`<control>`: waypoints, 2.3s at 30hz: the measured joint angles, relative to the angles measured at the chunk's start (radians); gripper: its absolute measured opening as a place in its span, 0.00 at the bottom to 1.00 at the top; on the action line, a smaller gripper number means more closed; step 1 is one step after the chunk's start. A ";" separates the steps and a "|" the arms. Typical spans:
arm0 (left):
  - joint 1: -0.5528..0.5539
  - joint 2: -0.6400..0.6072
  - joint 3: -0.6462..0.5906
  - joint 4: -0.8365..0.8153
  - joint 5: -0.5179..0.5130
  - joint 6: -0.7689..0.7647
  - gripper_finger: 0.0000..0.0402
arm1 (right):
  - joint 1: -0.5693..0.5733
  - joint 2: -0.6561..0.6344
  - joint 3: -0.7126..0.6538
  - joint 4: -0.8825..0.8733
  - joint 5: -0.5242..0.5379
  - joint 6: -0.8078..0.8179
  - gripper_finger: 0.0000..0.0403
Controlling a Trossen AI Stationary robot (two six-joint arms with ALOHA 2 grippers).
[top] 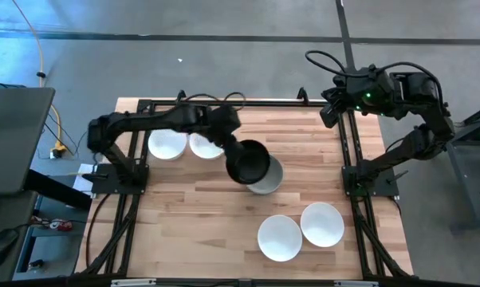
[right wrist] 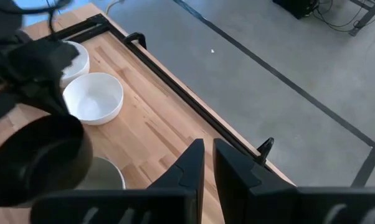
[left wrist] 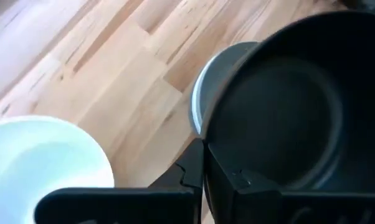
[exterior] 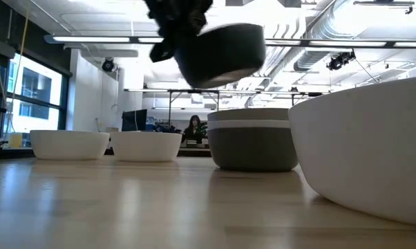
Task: Nest bowls inside each other
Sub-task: Stack the black bowl on top of the gray bowl, then stack the white bowl on top of the black bowl
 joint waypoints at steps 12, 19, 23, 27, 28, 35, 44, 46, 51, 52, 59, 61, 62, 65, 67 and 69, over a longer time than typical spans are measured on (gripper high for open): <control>-0.011 0.332 0.276 -0.123 0.029 0.121 0.00 | 0.000 0.000 0.000 0.000 -0.012 0.015 0.06; -0.013 0.388 0.279 -0.119 0.019 0.135 0.00 | 0.000 0.000 0.000 0.000 -0.024 0.017 0.06; -0.014 0.394 0.279 -0.147 0.004 0.149 0.00 | 0.000 0.000 0.000 0.000 -0.024 0.009 0.06; -0.014 0.394 0.279 -0.175 -0.002 0.160 0.00 | 0.000 0.000 0.000 0.000 -0.024 0.007 0.06; -0.014 0.394 0.279 -0.182 -0.004 0.164 0.00 | 0.000 0.000 0.000 0.000 -0.023 0.008 0.06; -0.014 0.394 0.279 -0.222 -0.003 0.176 0.00 | 0.000 0.000 0.000 0.000 -0.021 0.007 0.06; -0.014 0.394 0.279 -0.226 0.011 0.184 0.00 | 0.000 0.000 0.000 0.000 -0.017 0.010 0.06; -0.014 0.394 0.279 -0.223 0.011 0.184 0.00 | 0.000 0.000 0.000 0.000 -0.017 0.011 0.06; -0.014 0.391 0.279 -0.216 0.034 0.201 0.05 | 0.000 0.000 0.000 0.000 -0.017 0.011 0.06; -0.014 0.390 0.279 -0.211 0.043 0.204 0.07 | 0.000 0.000 0.000 0.000 -0.017 0.011 0.06; -0.026 0.390 0.287 -0.192 0.056 0.234 0.26 | 0.000 0.000 0.000 0.000 -0.026 0.011 0.06; -0.026 0.389 0.304 -0.190 0.056 0.249 0.31 | 0.000 0.000 0.000 0.000 -0.026 0.011 0.06; -0.026 0.389 0.314 -0.191 0.055 0.254 0.34 | 0.000 0.000 0.000 0.000 -0.028 0.011 0.06; -0.022 0.388 0.345 -0.194 0.027 0.276 0.40 | 0.000 0.000 0.000 0.000 -0.029 0.011 0.06; -0.011 0.383 0.368 -0.219 -0.023 0.293 0.43 | 0.000 0.000 0.000 0.000 -0.029 0.011 0.06; 0.005 0.371 0.385 -0.267 -0.082 0.317 0.44 | 0.000 0.000 0.000 0.000 -0.034 0.011 0.06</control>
